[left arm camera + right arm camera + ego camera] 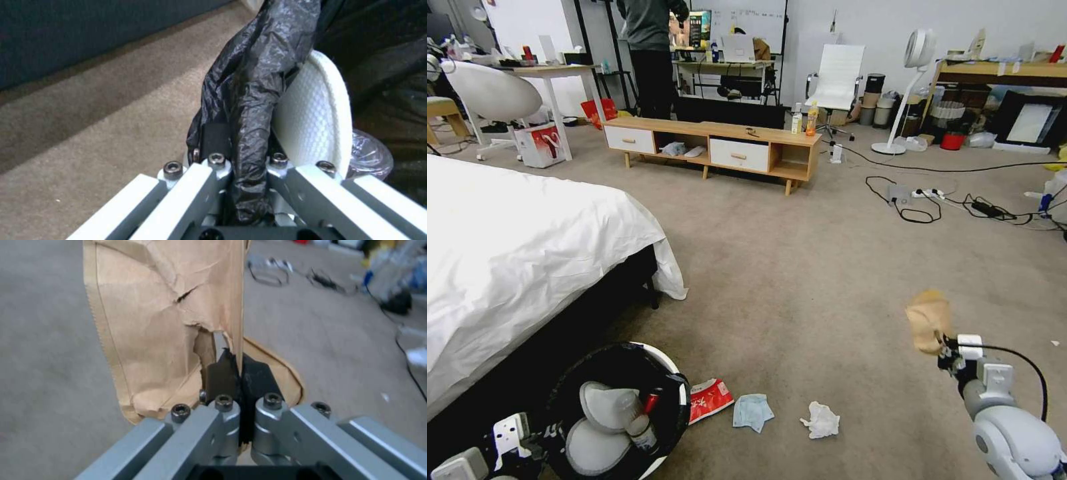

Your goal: Pick up the trash bin and place the garbage on the floor into it.

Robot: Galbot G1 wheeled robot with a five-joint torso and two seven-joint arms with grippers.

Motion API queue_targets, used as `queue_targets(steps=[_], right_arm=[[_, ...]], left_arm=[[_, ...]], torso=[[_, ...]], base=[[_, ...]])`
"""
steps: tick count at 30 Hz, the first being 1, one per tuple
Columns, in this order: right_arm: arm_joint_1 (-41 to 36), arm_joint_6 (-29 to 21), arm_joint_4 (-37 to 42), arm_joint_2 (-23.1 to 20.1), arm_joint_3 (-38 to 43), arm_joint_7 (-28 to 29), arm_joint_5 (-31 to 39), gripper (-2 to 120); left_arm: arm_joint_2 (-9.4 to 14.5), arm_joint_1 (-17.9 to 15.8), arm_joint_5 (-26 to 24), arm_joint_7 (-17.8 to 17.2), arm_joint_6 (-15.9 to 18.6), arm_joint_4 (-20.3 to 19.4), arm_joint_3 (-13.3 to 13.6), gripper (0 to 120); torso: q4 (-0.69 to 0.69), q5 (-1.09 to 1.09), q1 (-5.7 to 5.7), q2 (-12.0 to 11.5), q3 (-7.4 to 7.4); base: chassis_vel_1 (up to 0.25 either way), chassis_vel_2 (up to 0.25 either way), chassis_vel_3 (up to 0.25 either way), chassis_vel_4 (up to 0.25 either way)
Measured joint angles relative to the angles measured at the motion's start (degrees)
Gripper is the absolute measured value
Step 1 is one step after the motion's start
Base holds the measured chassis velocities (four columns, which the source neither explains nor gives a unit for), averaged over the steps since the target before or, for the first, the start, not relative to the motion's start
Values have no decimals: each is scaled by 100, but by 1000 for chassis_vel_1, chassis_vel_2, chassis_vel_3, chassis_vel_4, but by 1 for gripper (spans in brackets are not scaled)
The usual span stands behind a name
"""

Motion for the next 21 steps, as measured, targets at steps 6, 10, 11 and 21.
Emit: queue_targets(steps=[6, 10, 11, 21], right_arm=[[146, 193, 432, -198, -205, -30, 117, 0], [193, 299, 776, -311, -266, -82, 139, 0], [193, 299, 776, -311, -266, -82, 139, 0], [535, 807, 1588, -592, -898, -21, 1040, 0]], left_arm=[[64, 19, -475, -269, 20, -102, -182, 2], [151, 58, -656, -334, 20, -120, -235, 2], [151, 58, -656, -334, 20, -120, -235, 2], [226, 84, -711, -339, 20, -110, -170, 2]], torso=[[3, 1, 0, 0, 0], [0, 1, 0, 0, 0], [0, 1, 0, 0, 0], [0, 1, 0, 0, 0]], base=[[0, 0, 0, 0], [0, 0, 0, 0], [0, 0, 0, 0], [0, 0, 0, 0]])
